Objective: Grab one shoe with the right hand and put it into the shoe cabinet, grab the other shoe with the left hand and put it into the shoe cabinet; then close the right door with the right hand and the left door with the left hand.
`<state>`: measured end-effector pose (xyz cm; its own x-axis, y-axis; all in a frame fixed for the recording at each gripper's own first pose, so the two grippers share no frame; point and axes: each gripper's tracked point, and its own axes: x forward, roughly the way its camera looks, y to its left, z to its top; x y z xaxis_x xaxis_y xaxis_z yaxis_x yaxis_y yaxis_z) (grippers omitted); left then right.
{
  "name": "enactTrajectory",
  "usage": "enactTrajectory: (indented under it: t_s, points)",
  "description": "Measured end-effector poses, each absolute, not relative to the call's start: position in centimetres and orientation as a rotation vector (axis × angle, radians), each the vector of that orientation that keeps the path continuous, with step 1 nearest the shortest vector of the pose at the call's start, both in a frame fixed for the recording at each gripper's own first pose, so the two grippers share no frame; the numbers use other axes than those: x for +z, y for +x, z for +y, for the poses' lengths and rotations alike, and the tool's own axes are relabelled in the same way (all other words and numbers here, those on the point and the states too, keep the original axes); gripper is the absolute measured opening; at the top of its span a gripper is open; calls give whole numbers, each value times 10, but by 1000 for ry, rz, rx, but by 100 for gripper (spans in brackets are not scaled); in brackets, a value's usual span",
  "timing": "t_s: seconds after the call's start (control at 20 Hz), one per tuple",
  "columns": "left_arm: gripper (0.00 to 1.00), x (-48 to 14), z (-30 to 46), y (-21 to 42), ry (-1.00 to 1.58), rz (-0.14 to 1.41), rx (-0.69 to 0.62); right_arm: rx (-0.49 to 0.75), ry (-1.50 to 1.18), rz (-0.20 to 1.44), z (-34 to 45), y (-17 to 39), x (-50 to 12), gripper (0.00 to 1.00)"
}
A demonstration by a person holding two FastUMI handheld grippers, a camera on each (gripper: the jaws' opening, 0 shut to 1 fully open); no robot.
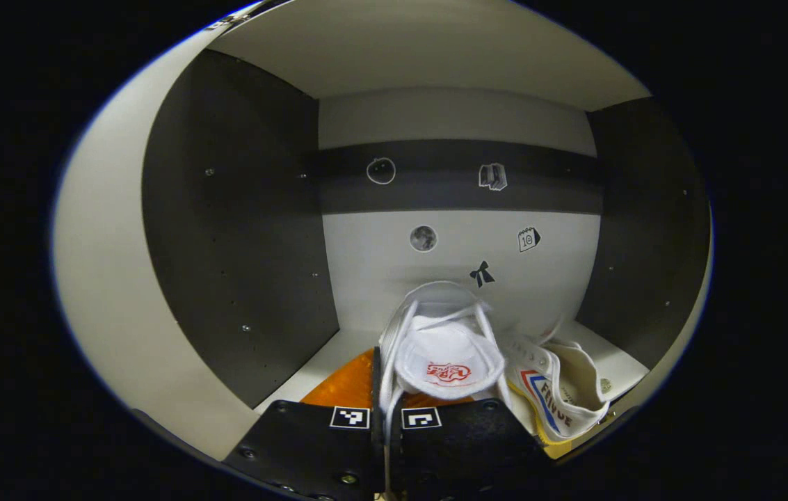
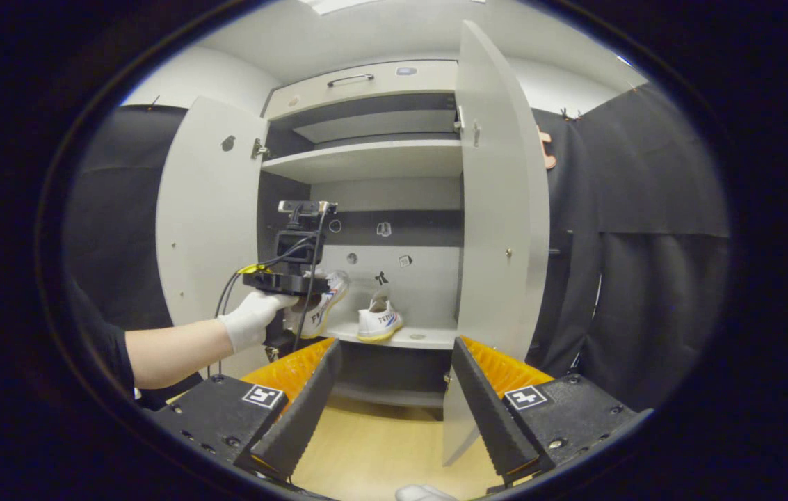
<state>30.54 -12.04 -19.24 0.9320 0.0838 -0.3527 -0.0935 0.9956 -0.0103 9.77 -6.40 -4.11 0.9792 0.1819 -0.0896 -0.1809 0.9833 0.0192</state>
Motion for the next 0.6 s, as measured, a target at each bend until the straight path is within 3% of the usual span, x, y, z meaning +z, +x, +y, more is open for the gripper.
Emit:
enactTrajectory:
  t_s: [0.4,0.5,0.6]
  points:
    - [3,-212,-125,302,-4,469,73,186,9,125,-68,113,-50,100]
    - [14,-214,-129,301,-14,479,56,192,9,133,-68,115,-52,100]
    - [36,-221,-122,300,-6,499,76,197,9,144,-65,116,-55,100]
